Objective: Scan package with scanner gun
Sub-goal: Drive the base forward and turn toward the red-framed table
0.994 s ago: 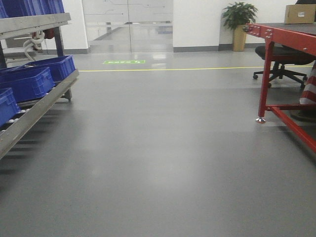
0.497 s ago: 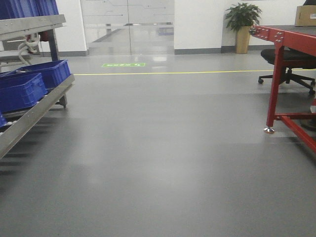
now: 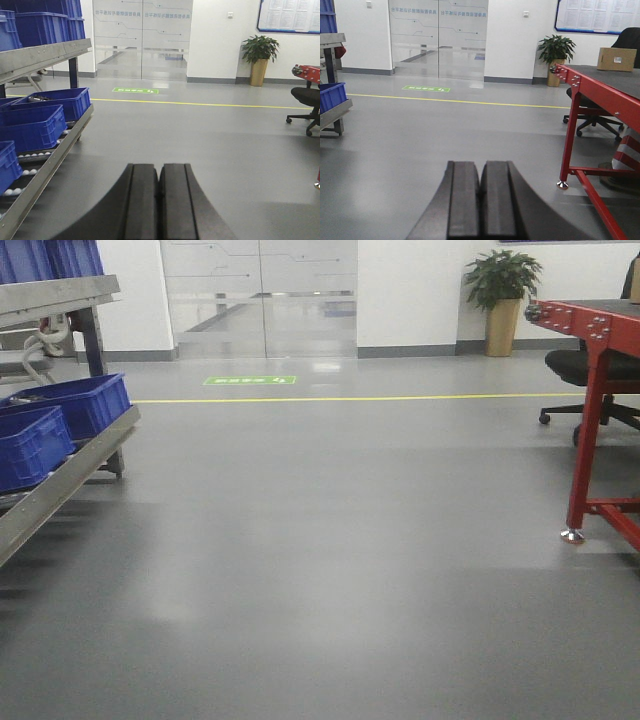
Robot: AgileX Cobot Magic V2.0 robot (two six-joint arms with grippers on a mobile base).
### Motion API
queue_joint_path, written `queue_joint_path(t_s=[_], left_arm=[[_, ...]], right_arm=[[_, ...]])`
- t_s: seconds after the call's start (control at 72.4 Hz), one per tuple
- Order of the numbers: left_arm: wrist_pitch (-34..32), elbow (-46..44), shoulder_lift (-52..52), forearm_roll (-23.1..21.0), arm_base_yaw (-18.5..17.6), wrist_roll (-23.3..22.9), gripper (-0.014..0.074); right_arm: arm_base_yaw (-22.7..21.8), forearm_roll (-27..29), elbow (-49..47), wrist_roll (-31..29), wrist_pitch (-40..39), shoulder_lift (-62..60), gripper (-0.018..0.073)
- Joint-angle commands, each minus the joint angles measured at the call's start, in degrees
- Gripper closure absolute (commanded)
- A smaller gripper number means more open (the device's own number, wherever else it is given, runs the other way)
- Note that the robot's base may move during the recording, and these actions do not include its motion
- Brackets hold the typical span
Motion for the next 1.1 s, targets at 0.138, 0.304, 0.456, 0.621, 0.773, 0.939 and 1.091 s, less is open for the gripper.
queue_joint_path(t_s=[0.138, 0.304, 0.456, 0.621, 0.773, 0.939, 1.091], left_arm=[[-1.10, -0.10, -0.16, -0.22, -0.32, 0.06, 0.0708], [-1.10, -0.10, -0.16, -0.22, -0.32, 0.06, 0.0708], [-1.10, -0.10, -0.16, -0.22, -0.32, 0.06, 0.0708], [-1.10, -0.10, -0.16, -0.22, -0.32, 0.06, 0.0708], [-1.10, -0.10, -0.16, -0.22, -0.32, 0.06, 0.0708], [-1.10, -0.10, -0.16, -0.22, -0.32, 0.06, 0.0708], [-1.10, -0.10, -0.16, -0.22, -0.32, 0.06, 0.0708]], right_arm=[[-0.07, 0.18, -0.05, 0.00, -1.23, -0.18, 0.0725], [-0.07, 0.18, -0.05, 0.00, -1.23, -0.18, 0.0725], [-0.07, 0.18, -0.05, 0.00, -1.23, -0.18, 0.0725], [-0.07, 0.18, -0.05, 0.00, -1.23, -0.18, 0.0725], [-0.07, 0.18, -0.05, 0.00, -1.23, -0.18, 0.0725], [-0.07, 0.18, -0.05, 0.00, -1.23, -0.18, 0.0725], [-0.07, 0.18, -0.05, 0.00, -1.23, -0.18, 0.0725]])
